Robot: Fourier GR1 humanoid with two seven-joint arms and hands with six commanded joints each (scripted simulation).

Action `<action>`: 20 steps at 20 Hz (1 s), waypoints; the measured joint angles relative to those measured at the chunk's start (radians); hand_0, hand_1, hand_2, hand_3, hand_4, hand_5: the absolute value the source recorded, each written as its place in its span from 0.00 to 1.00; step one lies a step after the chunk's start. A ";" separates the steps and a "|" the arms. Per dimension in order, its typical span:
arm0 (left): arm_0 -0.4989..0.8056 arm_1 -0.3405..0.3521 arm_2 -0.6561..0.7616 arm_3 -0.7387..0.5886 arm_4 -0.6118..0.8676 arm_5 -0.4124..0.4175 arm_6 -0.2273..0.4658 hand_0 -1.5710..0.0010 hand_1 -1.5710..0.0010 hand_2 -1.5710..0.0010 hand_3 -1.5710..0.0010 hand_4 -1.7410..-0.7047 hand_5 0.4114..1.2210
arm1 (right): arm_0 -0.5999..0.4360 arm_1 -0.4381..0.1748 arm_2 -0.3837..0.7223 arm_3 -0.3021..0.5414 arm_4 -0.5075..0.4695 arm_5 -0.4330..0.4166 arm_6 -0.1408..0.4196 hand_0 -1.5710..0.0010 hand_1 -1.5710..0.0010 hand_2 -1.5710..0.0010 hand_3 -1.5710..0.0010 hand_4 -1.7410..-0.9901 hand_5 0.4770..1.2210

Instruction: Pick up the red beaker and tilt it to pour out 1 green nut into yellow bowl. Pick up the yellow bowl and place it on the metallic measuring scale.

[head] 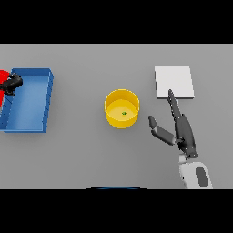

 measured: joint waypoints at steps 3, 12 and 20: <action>0.029 0.028 0.002 -0.034 0.044 -0.127 -0.081 0.49 0.55 0.57 0.64 0.84 0.33 | 0.001 0.001 0.007 0.003 0.012 -0.004 -0.003 1.00 1.00 1.00 1.00 0.78 0.26; 0.002 0.018 -0.046 0.030 -0.035 -0.159 -0.105 0.93 0.94 0.94 0.95 1.00 0.29 | 0.009 -0.015 0.001 -0.008 0.003 0.009 -0.011 1.00 1.00 1.00 1.00 0.75 0.28; -0.001 0.015 -0.024 0.010 -0.048 -0.084 -0.164 0.99 0.99 0.99 0.99 0.99 0.34 | -0.060 -0.114 0.074 -0.010 0.125 0.084 0.026 1.00 1.00 1.00 1.00 0.76 0.34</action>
